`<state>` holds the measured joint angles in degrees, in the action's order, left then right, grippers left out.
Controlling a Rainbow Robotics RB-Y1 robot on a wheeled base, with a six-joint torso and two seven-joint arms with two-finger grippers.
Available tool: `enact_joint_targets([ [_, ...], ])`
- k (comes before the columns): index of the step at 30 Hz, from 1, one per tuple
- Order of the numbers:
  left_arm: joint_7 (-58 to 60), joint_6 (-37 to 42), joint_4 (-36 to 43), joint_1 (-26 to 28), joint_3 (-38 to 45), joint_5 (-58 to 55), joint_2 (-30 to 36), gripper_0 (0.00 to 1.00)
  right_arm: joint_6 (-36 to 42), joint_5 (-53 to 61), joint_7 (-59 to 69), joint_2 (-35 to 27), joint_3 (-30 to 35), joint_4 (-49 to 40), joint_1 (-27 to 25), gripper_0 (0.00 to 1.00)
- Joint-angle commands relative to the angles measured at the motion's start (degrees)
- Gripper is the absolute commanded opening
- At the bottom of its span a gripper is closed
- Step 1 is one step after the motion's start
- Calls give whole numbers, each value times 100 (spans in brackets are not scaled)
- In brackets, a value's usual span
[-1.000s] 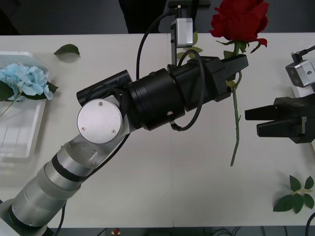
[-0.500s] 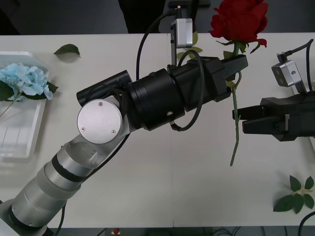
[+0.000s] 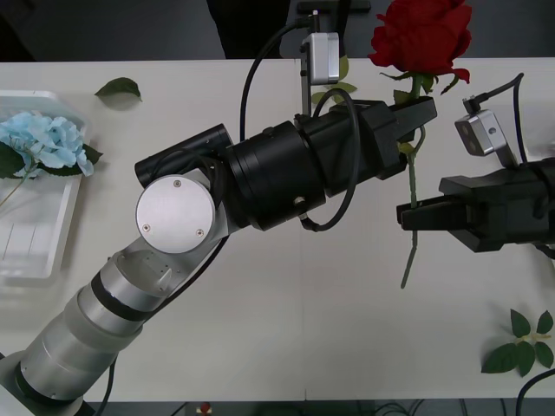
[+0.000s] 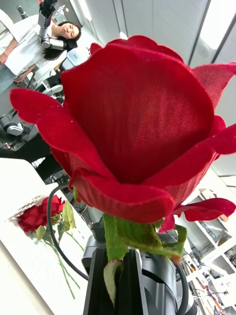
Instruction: Place the red flowers into the right box and the blue flowers into the left box. If a person shows an open palm, hand one flower to the person first, then continue sorting.
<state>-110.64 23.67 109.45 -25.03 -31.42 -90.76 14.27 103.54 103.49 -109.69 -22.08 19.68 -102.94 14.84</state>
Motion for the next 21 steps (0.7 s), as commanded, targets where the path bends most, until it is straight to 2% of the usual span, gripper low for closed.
enact_joint_targets([
  [1, 33, -29, 103, 113, 119, 15, 5, 0, -62, 102, 237, 125, 72, -200, 54, 0],
  [12, 33, -29, 103, 113, 110, 15, 14, 0, -62, 172, 273, 125, 98, -200, 1, 0],
  [13, 33, -29, 103, 130, 110, 15, 23, 11, -53, 189, 273, 125, 107, -209, -17, 0],
  [14, 33, -29, 103, 130, 110, 15, 23, 54, -62, 189, 273, 125, 107, -226, -17, 0],
  [15, 33, -29, 103, 139, 110, 6, 32, 90, -62, 198, 273, 125, 107, -253, -34, 0],
  [16, 33, -29, 103, 148, 119, 6, 49, 98, -62, 198, 273, 125, 115, -262, -43, 0],
  [17, 25, -29, 103, 148, 119, -11, 58, 100, -62, 198, 281, 125, 124, -288, -60, 0],
  [21, 16, 24, 112, 148, 119, -47, 155, 100, -62, 207, 290, 125, 151, -358, -113, 0],
])
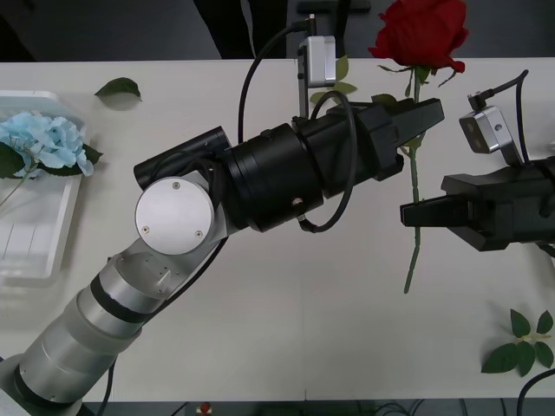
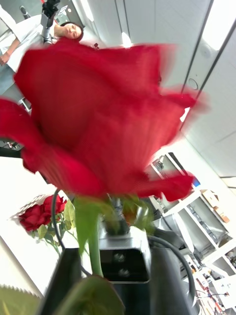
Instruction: Place the red flowers into the right box and the blue flowers into the left box. If a person shows an open palm, hand one flower to the person first, then continue sorting.
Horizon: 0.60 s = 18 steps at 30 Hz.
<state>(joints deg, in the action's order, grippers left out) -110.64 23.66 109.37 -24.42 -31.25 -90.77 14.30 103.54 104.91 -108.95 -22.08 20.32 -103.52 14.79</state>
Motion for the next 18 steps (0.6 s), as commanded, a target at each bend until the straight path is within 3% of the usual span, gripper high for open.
enact_joint_targets([
  [1, 7, 77, 128, 87, 110, -99, 214, 100, -62, 64, 216, 125, 104, -327, -126, 0],
  [5, -37, 499, 207, 87, 286, -292, 557, 100, -53, 64, 242, 116, 192, -397, -170, 0],
  [10, -28, 1721, 243, 61, 972, -495, 1084, 100, -44, -76, 269, -86, 394, -415, -196, 0],
  [18, -72, 3716, 216, -238, 1974, -459, 1998, 100, 9, -1061, 269, -894, 930, -468, -231, 0],
])
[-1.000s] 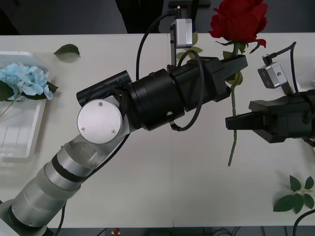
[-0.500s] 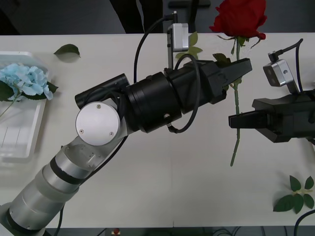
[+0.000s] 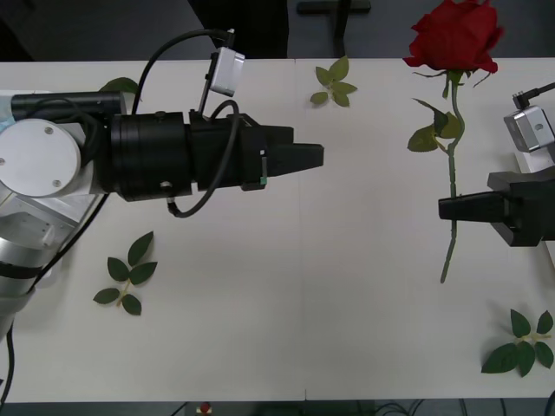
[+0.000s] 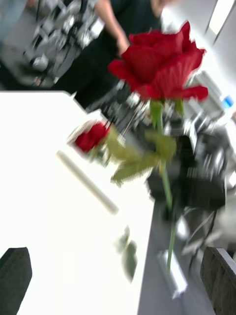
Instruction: Place the red flowers into the right box and the blue flowers into the left box. If a person shows an open palm, hand one flower to the person first, then continue sorting.
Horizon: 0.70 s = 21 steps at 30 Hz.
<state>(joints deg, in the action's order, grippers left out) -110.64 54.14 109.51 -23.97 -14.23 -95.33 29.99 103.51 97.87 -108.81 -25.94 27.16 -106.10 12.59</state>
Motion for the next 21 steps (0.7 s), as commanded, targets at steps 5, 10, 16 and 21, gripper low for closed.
enact_joint_targets([
  [5, -212, 1635, 203, -495, 790, 199, 534, 100, 117, -1077, 290, -930, 553, -209, -11, 0],
  [10, -951, 1776, 194, -626, 948, 251, 516, 100, 117, -1666, 334, -1247, 711, -113, -11, 0],
  [16, -1689, 1793, 80, -626, 948, -47, 639, 100, -138, -1833, 282, -1457, 861, 204, -11, 0],
  [21, -1698, 1837, 9, -626, 957, -135, 639, 100, -937, -1631, 44, -1396, 746, 186, 7, 0],
])
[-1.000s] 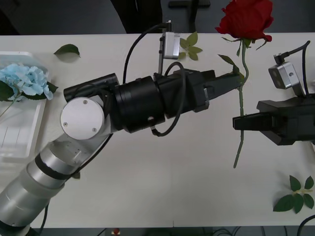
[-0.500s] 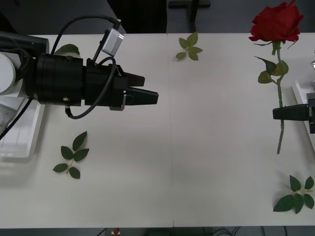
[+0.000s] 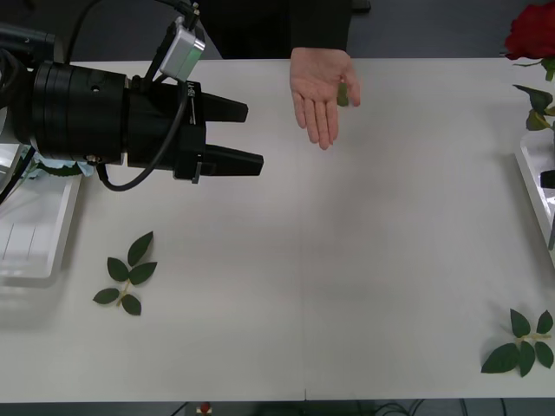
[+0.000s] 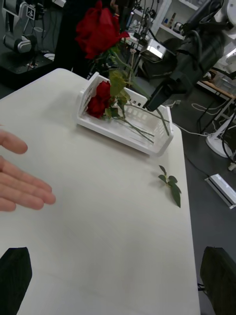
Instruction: Place the red flowers into the right box and the blue flowers into the left box. If a person shows an open palm, hand one flower to the person first, then continue sorting.
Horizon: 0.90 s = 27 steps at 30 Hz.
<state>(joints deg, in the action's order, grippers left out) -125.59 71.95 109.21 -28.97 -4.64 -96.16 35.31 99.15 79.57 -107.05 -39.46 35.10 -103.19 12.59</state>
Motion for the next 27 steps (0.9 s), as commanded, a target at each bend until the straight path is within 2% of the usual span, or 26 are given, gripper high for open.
enact_joint_targets([
  [1, -203, 56, 39, -126, -2, -35, 108, 100, -827, 278, -326, -18, -135, -105, 7, 0],
  [6, -238, 56, 39, -126, 7, -26, 99, 100, -2357, 612, -1187, 26, -698, -105, 7, 0],
  [9, -300, 100, 39, -126, 60, 9, 108, 100, -3543, 753, -1820, 52, -1260, -201, 7, 0],
  [12, -405, 249, 56, -126, 174, 124, 99, 100, -4343, 771, -2242, 78, -1700, -351, 7, 0],
  [15, -616, 302, 56, -126, 227, 211, 90, 100, -4958, 771, -2681, 131, -2078, -500, 33, 0],
  [18, -625, 302, 56, -126, 235, 229, 90, 100, -5222, 771, -2883, 157, -2271, -562, 60, 0],
  [21, -625, 302, 39, -126, 227, 264, 90, 100, -5934, 771, -3384, 219, -2781, -659, 183, 0],
  [27, -625, 302, 39, -126, 235, 273, 90, 100, -6707, 762, -3692, 421, -3387, -659, 482, 0],
])
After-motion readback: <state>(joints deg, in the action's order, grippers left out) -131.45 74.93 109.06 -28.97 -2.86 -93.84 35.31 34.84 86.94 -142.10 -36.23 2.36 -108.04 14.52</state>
